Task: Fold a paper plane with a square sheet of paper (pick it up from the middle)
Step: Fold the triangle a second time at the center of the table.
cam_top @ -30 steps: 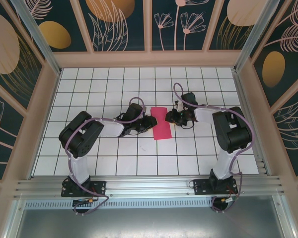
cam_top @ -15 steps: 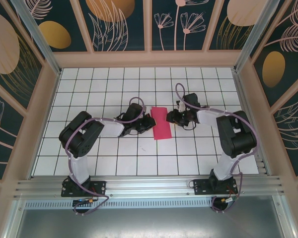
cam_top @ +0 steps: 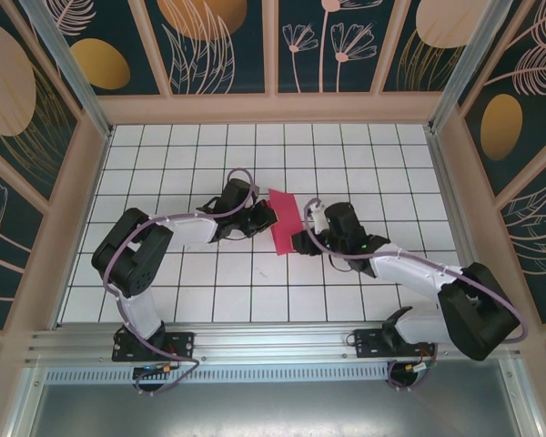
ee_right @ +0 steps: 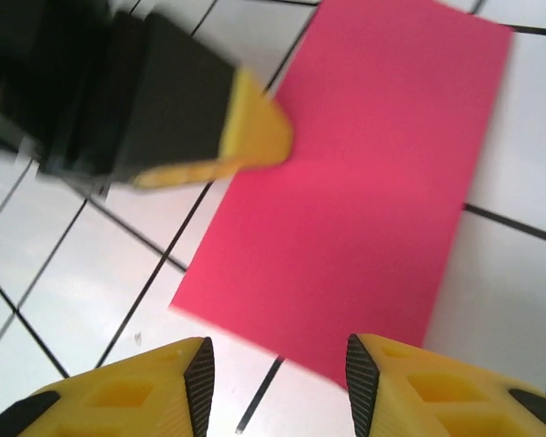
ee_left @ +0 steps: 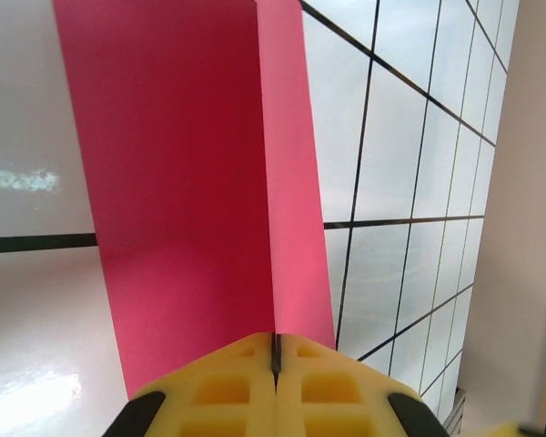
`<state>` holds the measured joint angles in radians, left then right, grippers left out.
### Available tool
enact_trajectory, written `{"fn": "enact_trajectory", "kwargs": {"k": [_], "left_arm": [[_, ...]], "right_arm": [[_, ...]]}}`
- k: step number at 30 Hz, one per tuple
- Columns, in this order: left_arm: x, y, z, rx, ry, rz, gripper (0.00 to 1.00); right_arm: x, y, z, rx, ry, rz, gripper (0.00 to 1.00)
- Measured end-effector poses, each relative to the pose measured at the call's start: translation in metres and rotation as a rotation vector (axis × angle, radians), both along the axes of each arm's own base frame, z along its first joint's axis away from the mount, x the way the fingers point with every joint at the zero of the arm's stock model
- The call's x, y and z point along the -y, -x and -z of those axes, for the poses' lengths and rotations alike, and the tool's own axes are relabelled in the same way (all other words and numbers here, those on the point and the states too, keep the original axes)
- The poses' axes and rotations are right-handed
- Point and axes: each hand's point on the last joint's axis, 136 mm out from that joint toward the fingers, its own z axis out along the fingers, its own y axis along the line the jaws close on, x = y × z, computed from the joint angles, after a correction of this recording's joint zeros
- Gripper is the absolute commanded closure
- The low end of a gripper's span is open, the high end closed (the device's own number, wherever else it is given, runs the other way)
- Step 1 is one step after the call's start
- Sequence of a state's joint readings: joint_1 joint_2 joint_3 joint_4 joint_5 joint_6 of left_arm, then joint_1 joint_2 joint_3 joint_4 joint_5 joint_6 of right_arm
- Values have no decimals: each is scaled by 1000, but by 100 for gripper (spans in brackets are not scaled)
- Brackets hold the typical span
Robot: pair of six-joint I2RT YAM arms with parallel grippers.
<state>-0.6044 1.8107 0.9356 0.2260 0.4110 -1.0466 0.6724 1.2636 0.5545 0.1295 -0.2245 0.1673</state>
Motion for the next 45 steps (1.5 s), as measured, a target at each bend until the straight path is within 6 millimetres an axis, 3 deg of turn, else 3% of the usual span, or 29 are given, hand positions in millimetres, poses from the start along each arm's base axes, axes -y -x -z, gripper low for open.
{"fn": "enact_trajectory", "kwargs": {"k": [11, 14, 25, 33, 40, 43, 45], "left_arm": [[0, 6, 3, -22, -14, 34, 100], [1, 4, -1, -17, -13, 36, 99], [5, -2, -11, 7, -7, 43, 99], [5, -1, -9, 7, -14, 49, 98], [4, -1, -9, 6, -16, 49, 95], [4, 0, -8, 3, -19, 51, 91], [3, 0, -8, 1, -28, 53, 80]], "right_arm": [[-39, 23, 13, 249, 222, -232, 51], [-44, 21, 15, 279, 264, -247, 47], [-52, 2, 35, 327, 408, -202, 48], [-53, -9, 32, 361, 429, -169, 58], [-55, -10, 31, 366, 427, -172, 78], [-55, -10, 31, 363, 425, -168, 88], [-55, -10, 31, 358, 419, -162, 92]]}}
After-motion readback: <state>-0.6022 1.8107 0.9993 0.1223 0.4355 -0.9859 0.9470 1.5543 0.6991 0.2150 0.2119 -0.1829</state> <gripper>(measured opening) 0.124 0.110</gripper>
